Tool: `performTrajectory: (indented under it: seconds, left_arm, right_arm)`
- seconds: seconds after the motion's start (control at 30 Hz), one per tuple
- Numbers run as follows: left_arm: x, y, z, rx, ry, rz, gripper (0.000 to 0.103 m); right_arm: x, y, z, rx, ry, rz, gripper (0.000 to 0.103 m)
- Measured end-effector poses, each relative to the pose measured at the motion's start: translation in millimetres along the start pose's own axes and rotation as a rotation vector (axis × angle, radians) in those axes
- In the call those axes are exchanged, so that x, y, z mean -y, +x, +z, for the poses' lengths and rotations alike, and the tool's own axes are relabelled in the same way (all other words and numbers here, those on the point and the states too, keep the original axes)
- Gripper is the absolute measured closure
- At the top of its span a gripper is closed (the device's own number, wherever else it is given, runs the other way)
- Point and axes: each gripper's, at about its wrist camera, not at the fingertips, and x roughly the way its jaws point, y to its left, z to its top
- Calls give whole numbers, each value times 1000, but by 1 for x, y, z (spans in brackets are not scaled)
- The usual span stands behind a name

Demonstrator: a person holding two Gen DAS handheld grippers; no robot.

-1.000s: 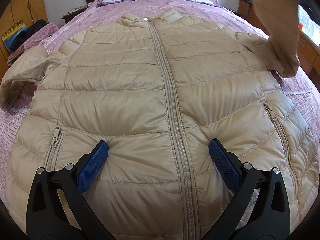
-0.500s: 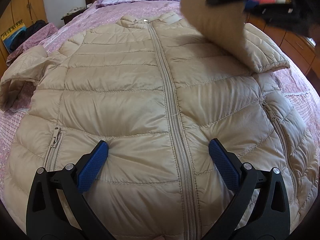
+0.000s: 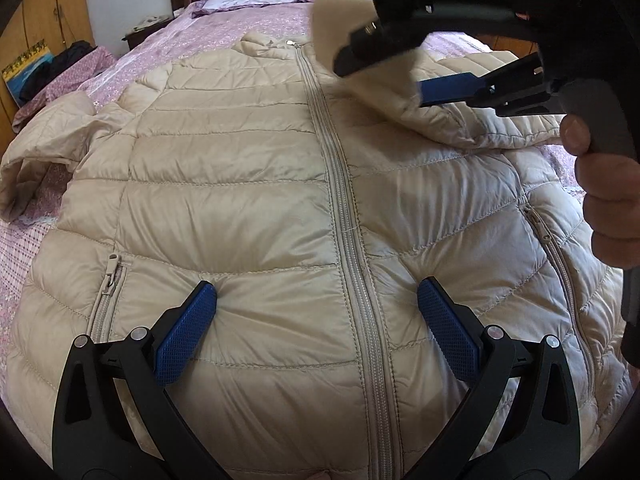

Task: Fold large clothes
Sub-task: 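Lift the sleeve with the right gripper and fold it across the jacket body, then open the right gripper to release the sleeve on the jacket, then grasp the other sleeve with the left gripper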

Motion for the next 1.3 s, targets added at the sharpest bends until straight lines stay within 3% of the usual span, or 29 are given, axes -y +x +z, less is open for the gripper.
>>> performTrajectory:
  seconds: [0.27, 0.37, 0.43, 0.57, 0.7, 0.83, 1.13, 1.23, 1.3]
  left_arm:
    - [-7, -13, 7, 4, -14, -48, 3]
    - [-11, -25, 12, 35, 1, -43, 3]
    - [-13, -33, 17, 60, 13, -41, 3]
    - [-16, -41, 33, 82, 15, -72, 3]
    - [-13, -40, 55, 84, 45, -89, 3]
    - [-17, -24, 81, 54, 0, -144, 3]
    - [-20, 24, 111, -32, -54, -151, 5]
    - [-17, 33, 113, -46, -54, -166, 20]
    - [-18, 33, 112, -47, -52, -171, 48]
  right_arm:
    - [-4, -53, -10, 135, -29, -55, 31]
    - [11, -78, -21, 199, 5, -111, 30]
    - [26, -92, -33, 238, 50, -173, 22]
    - [59, -109, -56, 295, 158, -253, 21]
    - [86, -114, -74, 316, 246, -311, 19]
    - [105, -114, -86, 311, 283, -371, 18]
    - [117, -104, -100, 297, 304, -366, 18]
    - [120, -103, -103, 295, 315, -362, 18]
    - [120, -103, -104, 295, 319, -361, 18]
